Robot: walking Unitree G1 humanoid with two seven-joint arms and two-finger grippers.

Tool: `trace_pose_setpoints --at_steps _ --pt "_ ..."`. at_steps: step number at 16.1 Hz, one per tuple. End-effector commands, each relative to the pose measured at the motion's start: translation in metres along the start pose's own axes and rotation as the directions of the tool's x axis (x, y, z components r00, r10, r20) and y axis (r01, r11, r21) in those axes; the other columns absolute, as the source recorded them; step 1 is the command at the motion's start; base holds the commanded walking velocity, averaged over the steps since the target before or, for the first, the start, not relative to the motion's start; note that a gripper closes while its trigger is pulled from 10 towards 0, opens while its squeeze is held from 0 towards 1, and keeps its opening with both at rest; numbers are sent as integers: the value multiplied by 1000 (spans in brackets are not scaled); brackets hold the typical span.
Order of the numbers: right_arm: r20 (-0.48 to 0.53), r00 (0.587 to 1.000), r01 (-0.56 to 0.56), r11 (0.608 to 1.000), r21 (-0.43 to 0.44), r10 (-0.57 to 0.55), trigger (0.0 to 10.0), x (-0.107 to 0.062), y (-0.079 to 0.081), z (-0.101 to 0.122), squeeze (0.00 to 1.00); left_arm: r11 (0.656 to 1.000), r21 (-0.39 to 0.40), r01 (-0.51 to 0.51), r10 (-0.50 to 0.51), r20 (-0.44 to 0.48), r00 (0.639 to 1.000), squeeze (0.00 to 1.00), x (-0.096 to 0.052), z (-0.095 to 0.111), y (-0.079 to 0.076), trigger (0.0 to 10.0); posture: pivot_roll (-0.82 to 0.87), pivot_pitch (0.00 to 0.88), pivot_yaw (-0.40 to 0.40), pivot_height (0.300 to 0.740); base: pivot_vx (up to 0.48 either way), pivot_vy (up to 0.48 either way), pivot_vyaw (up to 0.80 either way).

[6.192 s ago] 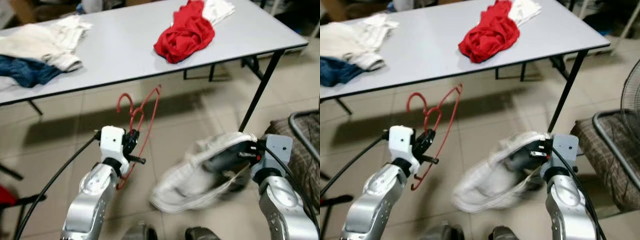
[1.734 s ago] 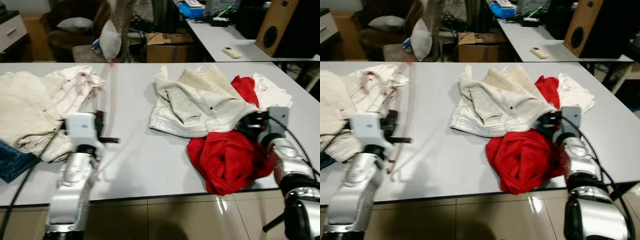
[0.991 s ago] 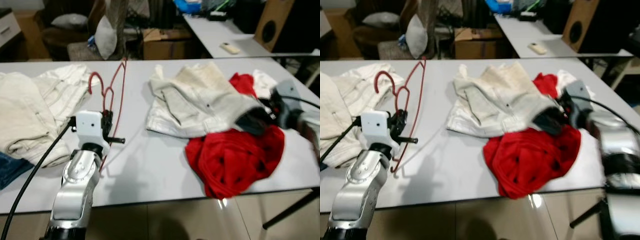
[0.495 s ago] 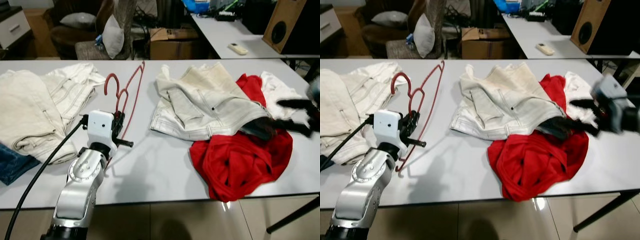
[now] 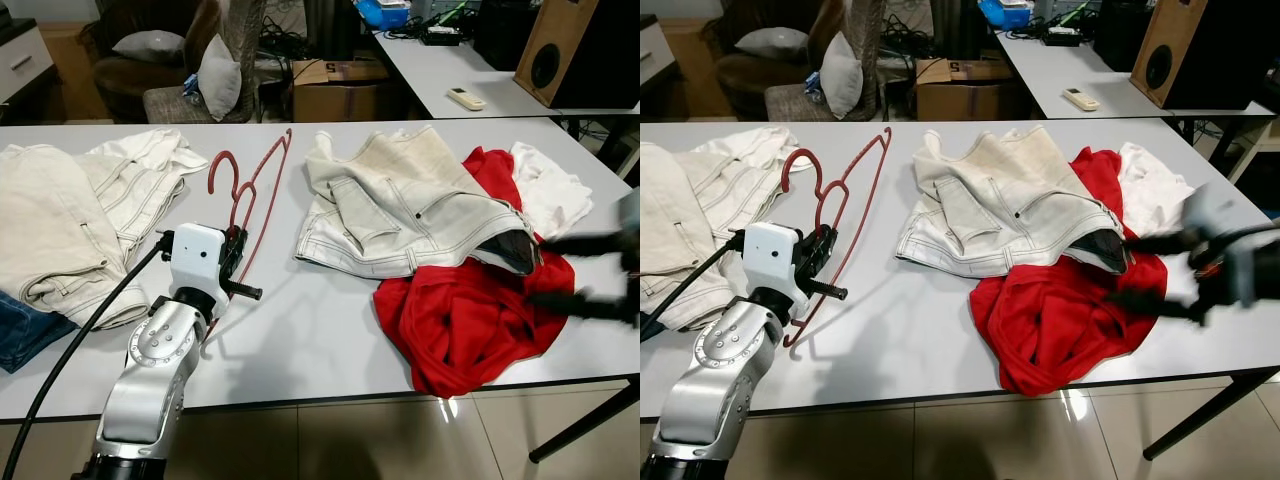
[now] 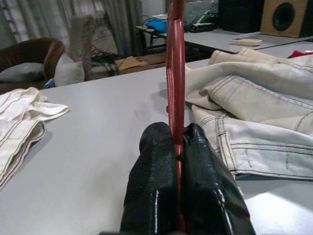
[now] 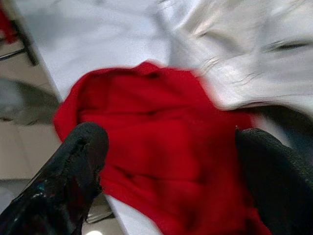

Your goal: Hang hanger

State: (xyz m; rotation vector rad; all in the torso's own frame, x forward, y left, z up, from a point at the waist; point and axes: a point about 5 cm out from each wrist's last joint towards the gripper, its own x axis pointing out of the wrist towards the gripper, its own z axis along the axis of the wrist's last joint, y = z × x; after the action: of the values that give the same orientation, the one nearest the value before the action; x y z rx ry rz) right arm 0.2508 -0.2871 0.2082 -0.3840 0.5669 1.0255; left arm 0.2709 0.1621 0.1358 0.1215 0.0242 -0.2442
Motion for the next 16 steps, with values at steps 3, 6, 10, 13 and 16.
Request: trace_pose_setpoints --at_steps 3,6,10,13,16 --pt "-125 992 31 1000 0 -31 10000 39 2 -18 1000 1000 14 24 -25 7 1000 0 2 5 -1 10000 -99 0 38 740 0 0 0" --pt "-167 966 196 980 -21 -196 10000 75 -23 -23 0 999 22 26 -27 11 1000 0 3 6 0 10000 -87 0 35 740 0 0 0" --pt "-116 915 387 922 -17 -387 10000 105 -52 -11 0 999 29 23 -23 16 1000 0 6 8 1 10000 -80 0 37 740 0 0 0" --pt "-30 816 578 814 59 -578 10000 117 -75 3 0 999 32 16 -17 24 1000 0 9 11 2 10000 -71 0 37 740 0 0 0" --pt "79 763 634 766 101 -642 10000 127 -81 12 0 999 32 11 -12 29 1000 0 12 12 1 10000 -61 0 46 740 0 0 0"
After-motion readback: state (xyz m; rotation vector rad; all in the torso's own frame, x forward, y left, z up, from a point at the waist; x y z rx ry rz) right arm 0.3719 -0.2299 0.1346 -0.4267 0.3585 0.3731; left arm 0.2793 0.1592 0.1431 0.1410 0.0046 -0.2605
